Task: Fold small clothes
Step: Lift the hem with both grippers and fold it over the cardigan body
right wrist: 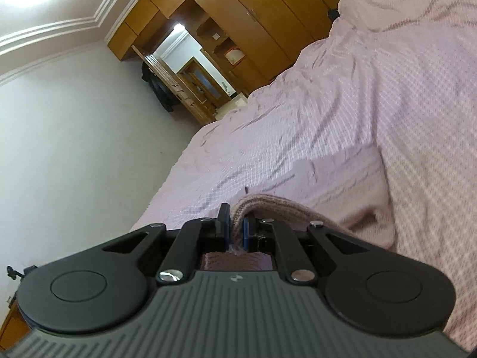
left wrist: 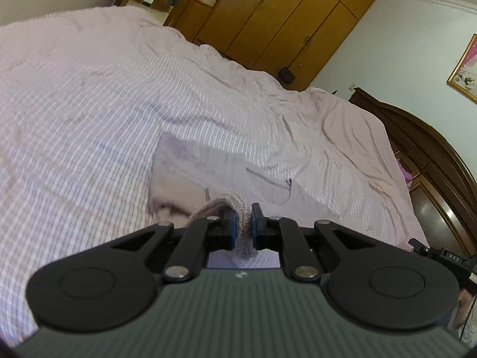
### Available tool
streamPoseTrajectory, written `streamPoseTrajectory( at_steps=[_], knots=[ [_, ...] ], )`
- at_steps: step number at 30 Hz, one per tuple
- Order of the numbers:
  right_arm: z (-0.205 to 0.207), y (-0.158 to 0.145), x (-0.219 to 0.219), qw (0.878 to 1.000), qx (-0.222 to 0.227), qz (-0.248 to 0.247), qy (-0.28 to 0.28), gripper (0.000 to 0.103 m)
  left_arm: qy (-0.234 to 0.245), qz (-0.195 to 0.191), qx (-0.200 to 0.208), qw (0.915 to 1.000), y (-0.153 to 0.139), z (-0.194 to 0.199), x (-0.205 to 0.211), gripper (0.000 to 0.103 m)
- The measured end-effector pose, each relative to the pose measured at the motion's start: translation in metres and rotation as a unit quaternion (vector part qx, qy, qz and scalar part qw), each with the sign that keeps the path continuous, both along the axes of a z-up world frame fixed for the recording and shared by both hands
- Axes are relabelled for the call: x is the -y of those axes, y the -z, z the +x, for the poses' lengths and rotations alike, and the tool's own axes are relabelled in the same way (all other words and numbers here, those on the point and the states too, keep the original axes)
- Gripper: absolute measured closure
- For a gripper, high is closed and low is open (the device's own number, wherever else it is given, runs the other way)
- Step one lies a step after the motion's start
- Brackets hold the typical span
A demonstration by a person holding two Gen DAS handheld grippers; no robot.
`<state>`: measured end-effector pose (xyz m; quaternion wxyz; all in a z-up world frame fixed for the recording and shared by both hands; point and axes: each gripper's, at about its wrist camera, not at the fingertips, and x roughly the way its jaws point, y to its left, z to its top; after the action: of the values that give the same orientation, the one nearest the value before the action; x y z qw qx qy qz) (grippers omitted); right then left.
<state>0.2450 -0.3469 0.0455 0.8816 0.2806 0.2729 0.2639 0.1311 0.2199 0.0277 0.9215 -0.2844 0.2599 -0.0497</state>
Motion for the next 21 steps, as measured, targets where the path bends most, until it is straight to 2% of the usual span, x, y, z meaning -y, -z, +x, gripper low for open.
streamPoseTrajectory(
  at_steps=[11, 21],
  knots=[
    [0.040, -0.029, -0.003, 0.999, 0.006, -0.028, 0.016, 0.095, -0.010, 0.039, 0.012, 0.9991, -0.041, 0.037, -0.004, 0.091],
    [0.107, -0.032, -0.012, 0.998, 0.002, -0.050, 0.024, 0.095, -0.005, 0.050, 0.005, 0.9987, -0.046, 0.092, -0.011, 0.091]
  ],
)
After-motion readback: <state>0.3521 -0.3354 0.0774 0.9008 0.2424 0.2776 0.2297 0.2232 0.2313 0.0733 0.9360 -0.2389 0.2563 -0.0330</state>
